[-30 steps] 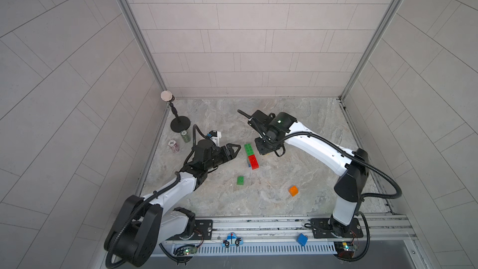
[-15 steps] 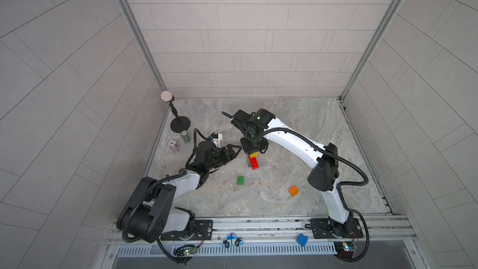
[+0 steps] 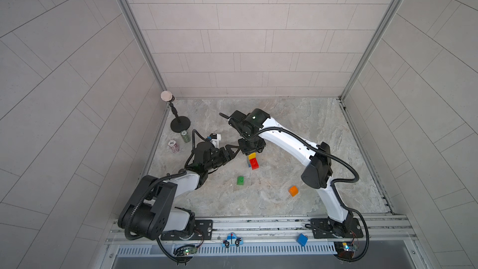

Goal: Assemble a fork with lego
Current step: Assemble the lego brick with the lego brick.

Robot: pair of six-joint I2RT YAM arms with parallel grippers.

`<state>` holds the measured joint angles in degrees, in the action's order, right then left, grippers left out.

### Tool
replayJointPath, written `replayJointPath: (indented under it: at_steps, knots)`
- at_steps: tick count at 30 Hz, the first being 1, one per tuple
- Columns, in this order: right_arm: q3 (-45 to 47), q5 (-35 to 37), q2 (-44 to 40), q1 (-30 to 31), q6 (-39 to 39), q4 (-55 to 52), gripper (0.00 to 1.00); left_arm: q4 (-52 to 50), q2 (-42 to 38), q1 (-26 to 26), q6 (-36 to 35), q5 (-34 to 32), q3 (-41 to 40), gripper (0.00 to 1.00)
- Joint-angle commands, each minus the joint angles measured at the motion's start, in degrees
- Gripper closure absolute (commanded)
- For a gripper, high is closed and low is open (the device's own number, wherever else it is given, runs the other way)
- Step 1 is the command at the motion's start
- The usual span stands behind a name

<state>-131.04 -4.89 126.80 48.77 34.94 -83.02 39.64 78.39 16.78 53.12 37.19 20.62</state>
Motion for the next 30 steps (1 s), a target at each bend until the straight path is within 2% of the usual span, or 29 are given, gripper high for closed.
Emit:
replayJointPath:
  at_steps: [1,30]
  knots:
    - [-1.0,1.1,0.6,-0.6,-0.1,-2.4,1.00,2.3,0.2,-0.3,0.1,1.1,-0.3,0.29]
    - [-1.4,1.5,1.9,-1.0,2.4,-0.7,1.00,3.0,0.1,-0.3,0.0,1.9,-0.7,0.30]
